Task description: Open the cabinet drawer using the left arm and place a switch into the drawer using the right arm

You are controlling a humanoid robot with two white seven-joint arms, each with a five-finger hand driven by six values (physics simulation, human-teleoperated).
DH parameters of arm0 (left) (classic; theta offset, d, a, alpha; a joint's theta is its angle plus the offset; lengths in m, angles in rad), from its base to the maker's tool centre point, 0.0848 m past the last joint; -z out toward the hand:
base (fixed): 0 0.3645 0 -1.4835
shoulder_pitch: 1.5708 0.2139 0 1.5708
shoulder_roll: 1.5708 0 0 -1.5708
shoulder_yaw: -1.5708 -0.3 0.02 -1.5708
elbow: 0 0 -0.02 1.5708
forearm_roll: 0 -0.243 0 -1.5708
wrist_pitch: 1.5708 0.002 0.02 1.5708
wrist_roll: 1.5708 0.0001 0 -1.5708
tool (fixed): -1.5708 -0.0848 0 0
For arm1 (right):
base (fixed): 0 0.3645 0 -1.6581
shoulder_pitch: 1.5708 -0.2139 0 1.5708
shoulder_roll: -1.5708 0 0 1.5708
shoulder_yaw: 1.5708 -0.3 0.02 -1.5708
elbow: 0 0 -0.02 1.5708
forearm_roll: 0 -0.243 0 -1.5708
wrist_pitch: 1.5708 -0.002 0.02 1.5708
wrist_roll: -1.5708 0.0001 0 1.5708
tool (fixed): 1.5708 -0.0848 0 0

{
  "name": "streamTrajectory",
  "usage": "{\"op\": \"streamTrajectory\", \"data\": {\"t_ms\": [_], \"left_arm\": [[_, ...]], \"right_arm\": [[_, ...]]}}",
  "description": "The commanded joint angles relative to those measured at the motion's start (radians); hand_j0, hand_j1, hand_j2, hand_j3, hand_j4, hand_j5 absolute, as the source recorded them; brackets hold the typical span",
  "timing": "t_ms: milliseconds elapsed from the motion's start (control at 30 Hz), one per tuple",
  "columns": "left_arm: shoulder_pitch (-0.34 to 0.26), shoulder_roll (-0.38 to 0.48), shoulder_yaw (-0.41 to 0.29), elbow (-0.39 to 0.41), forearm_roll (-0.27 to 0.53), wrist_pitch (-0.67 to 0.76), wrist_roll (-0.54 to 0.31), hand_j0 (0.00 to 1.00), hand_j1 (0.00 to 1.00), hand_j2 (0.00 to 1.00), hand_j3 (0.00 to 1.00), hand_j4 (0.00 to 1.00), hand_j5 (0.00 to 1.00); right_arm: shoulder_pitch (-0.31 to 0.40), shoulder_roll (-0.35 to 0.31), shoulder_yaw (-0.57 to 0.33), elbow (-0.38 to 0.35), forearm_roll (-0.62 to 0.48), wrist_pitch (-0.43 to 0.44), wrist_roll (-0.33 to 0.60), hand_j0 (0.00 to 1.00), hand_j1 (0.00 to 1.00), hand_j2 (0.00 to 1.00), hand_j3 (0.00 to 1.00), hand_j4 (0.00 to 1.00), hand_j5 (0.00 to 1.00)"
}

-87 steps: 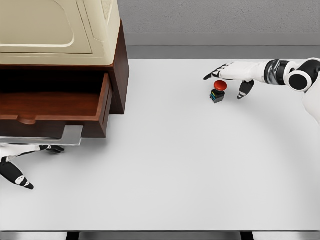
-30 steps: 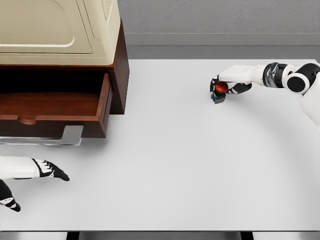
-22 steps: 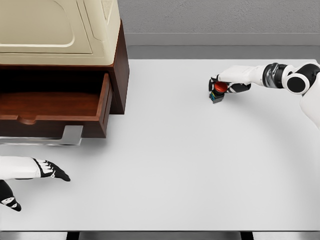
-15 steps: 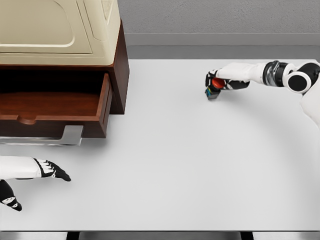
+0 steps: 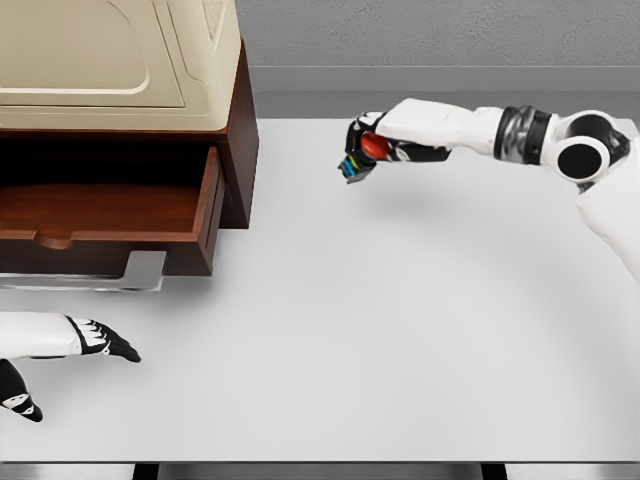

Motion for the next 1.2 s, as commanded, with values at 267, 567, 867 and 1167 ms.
{"op": "streamTrajectory", "data": {"t_ms": [267, 567, 867, 1167], "left_arm": [[0.000, 0.006, 0.002, 0.000, 0.007, 0.001, 0.000, 1.00, 1.00, 1.00, 1.00, 1.00, 1.00], [0.000, 0.009, 0.002, 0.000, 0.007, 0.001, 0.000, 1.00, 1.00, 1.00, 1.00, 1.00, 1.00], [0.000, 0.006, 0.004, 0.000, 0.005, 0.001, 0.000, 1.00, 1.00, 1.00, 1.00, 1.00, 1.00], [0.000, 0.006, 0.004, 0.000, 0.005, 0.001, 0.000, 1.00, 1.00, 1.00, 1.00, 1.00, 1.00]], "right_arm": [[-0.069, 0.008, 0.078, -0.230, -0.108, 0.003, 0.000, 0.21, 0.21, 0.21, 0.21, 0.21, 0.21], [-0.150, 0.099, 0.152, -0.268, -0.128, 0.003, 0.000, 0.21, 0.21, 0.21, 0.21, 0.21, 0.21], [-0.299, 0.214, 0.250, -0.259, -0.159, 0.003, 0.000, 0.21, 0.21, 0.21, 0.21, 0.21, 0.21], [-0.443, 0.481, 0.313, 0.252, -0.118, 0.003, 0.000, 0.18, 0.18, 0.18, 0.18, 0.18, 0.18]]}}
